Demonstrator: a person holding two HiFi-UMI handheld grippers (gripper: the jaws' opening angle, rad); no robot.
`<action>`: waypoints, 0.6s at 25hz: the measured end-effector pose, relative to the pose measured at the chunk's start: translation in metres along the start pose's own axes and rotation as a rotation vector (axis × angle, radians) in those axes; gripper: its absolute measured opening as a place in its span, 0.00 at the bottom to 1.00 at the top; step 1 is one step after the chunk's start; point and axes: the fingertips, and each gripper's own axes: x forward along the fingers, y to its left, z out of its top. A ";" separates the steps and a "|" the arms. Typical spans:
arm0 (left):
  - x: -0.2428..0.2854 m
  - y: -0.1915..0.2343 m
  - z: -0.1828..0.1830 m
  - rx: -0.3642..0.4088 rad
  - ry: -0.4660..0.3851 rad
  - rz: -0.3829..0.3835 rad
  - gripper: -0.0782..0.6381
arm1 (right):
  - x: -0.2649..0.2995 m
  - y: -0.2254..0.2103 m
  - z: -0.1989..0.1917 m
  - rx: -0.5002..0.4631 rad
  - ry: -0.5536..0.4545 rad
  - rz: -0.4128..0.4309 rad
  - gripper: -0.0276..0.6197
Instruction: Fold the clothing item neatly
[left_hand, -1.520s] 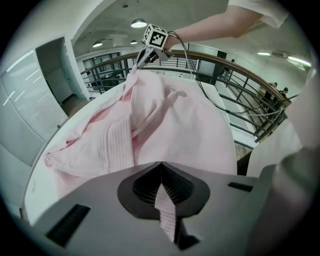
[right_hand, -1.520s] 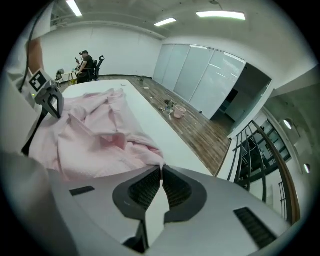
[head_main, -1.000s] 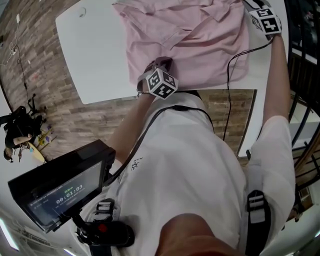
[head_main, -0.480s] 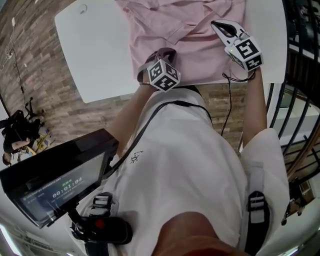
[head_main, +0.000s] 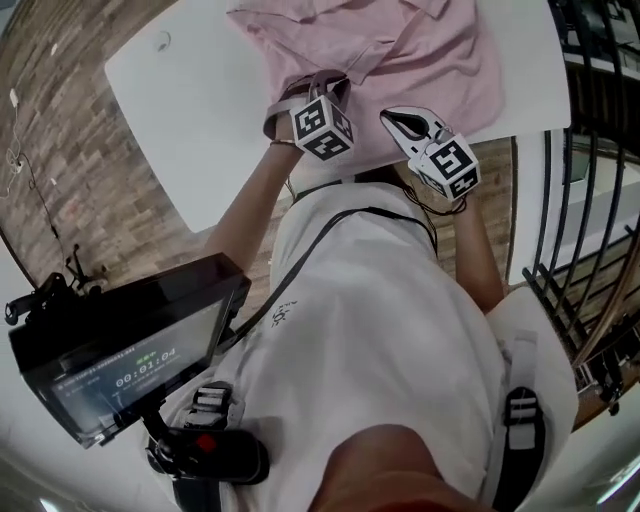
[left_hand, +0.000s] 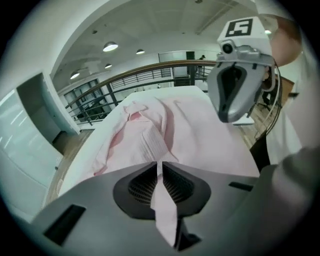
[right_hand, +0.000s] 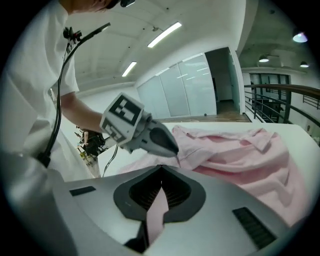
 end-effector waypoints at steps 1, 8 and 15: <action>-0.001 0.001 0.002 0.052 -0.002 -0.004 0.15 | -0.003 0.009 -0.011 0.007 0.012 -0.026 0.05; -0.002 0.020 -0.037 0.374 -0.017 -0.101 0.31 | 0.019 0.034 -0.010 0.121 -0.009 -0.183 0.05; 0.032 0.018 -0.044 0.462 0.040 -0.137 0.31 | 0.002 0.019 -0.021 0.169 -0.008 -0.263 0.05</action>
